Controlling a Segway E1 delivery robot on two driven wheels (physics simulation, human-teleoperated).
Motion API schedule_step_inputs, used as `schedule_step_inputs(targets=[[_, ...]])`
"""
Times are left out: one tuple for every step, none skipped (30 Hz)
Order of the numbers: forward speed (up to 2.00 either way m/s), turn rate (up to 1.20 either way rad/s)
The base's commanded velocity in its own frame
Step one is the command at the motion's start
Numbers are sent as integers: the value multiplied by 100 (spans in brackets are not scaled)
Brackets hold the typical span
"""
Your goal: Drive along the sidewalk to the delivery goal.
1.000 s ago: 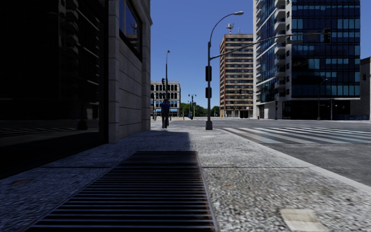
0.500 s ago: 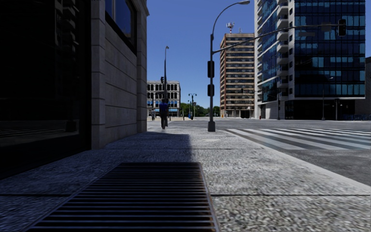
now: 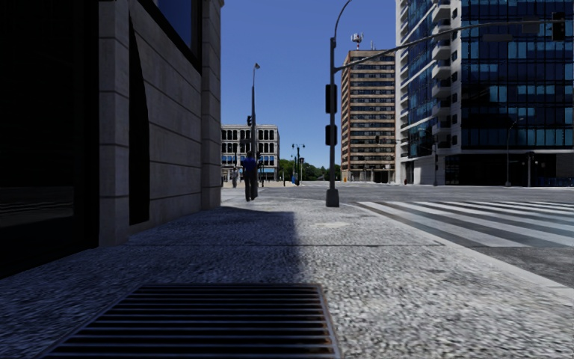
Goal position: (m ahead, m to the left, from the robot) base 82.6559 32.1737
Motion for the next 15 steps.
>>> schedule_step_inputs(targets=[[200, 13], [200, 13], [200, 13], [200, 13], [200, 13], [200, 13], [200, 13], [200, 13], [200, 13], [200, 13], [200, 13], [200, 13], [200, 17], [200, 17], [200, 18]])
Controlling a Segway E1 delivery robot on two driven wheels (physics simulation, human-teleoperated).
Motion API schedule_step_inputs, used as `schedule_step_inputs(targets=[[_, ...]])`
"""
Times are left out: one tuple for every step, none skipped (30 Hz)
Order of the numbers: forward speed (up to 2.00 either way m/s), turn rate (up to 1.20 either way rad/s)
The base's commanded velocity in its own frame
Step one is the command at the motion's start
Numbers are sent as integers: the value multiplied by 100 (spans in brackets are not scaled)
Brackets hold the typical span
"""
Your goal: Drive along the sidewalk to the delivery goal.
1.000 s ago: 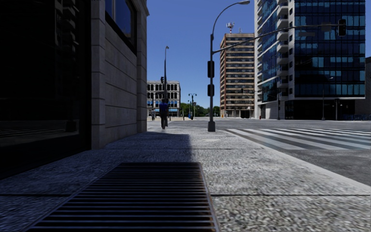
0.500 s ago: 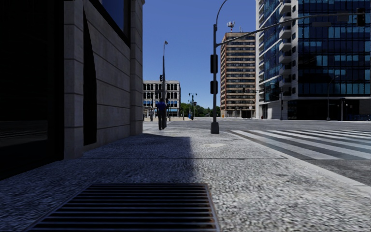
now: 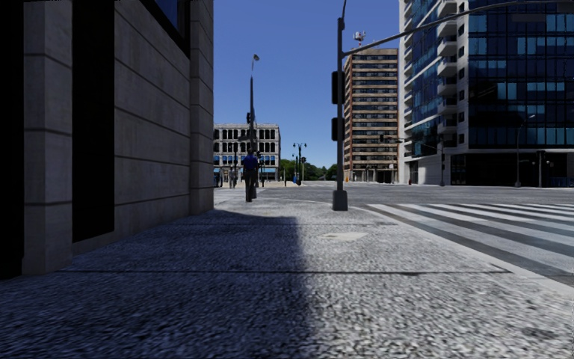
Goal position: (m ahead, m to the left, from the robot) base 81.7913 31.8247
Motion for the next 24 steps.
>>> schedule_step_inputs(targets=[[200, 18], [200, 18], [200, 18], [200, 18], [200, 18], [200, 18], [200, 18], [200, 18], [200, 18], [200, 18], [200, 18], [200, 18], [200, 18], [200, 18], [200, 18], [200, 18], [200, 18], [200, 18], [200, 18], [200, 18], [200, 18], [200, 18], [200, 18], [200, 18]])
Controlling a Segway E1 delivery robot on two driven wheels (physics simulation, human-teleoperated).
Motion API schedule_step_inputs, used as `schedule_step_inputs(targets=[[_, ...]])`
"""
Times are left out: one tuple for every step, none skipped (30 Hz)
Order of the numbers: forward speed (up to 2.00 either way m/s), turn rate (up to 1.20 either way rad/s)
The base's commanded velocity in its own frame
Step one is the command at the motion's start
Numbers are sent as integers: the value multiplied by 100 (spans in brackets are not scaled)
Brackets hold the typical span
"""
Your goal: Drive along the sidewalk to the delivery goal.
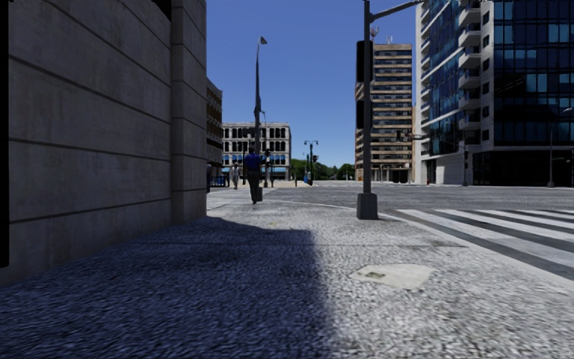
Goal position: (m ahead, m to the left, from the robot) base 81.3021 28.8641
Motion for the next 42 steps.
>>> schedule_step_inputs(targets=[[200, 18], [200, 18], [200, 18], [200, 18], [200, 18], [200, 18], [200, 18], [200, 18], [200, 18], [200, 18], [200, 18], [200, 18], [200, 18], [200, 18], [200, 18], [200, 18], [200, 18], [200, 18], [200, 18], [200, 18], [200, 19], [200, 19], [200, 19], [200, 19], [200, 19], [200, 19], [200, 19], [200, 19], [200, 19], [200, 19], [200, 19], [200, 19], [200, 20], [200, 20], [200, 21], [200, 21], [200, 21], [200, 22], [200, 23], [200, 24], [200, 24], [200, 25]])
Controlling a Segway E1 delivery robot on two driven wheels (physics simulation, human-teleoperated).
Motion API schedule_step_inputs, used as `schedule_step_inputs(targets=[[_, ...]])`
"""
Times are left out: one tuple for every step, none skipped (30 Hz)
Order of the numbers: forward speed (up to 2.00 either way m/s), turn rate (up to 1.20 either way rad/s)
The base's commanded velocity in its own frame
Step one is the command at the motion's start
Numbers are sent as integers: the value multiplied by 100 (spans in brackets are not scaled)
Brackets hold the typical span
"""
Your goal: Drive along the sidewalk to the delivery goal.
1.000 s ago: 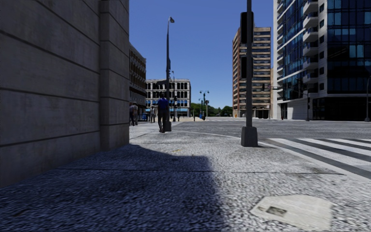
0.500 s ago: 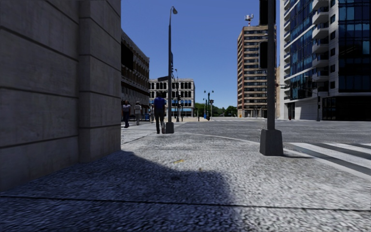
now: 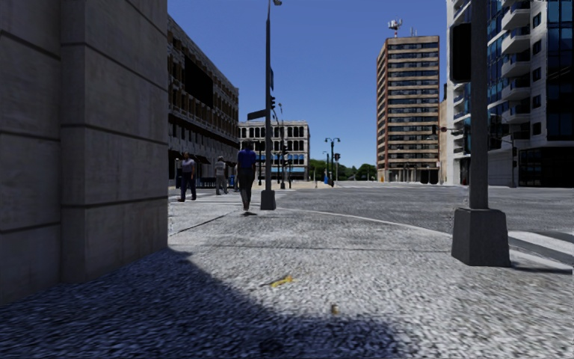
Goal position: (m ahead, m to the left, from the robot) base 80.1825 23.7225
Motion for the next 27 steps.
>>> schedule_step_inputs(targets=[[200, 26], [200, 26], [200, 26], [200, 26], [200, 27], [200, 27], [200, 27], [200, 27], [200, 27], [200, 27], [200, 27], [200, 27], [200, 28], [200, 31], [200, 31], [200, 32], [200, 32], [200, 32], [200, 32], [200, 33], [200, 33], [200, 33], [200, 33], [200, 33], [200, 33], [200, 33], [200, 33]])
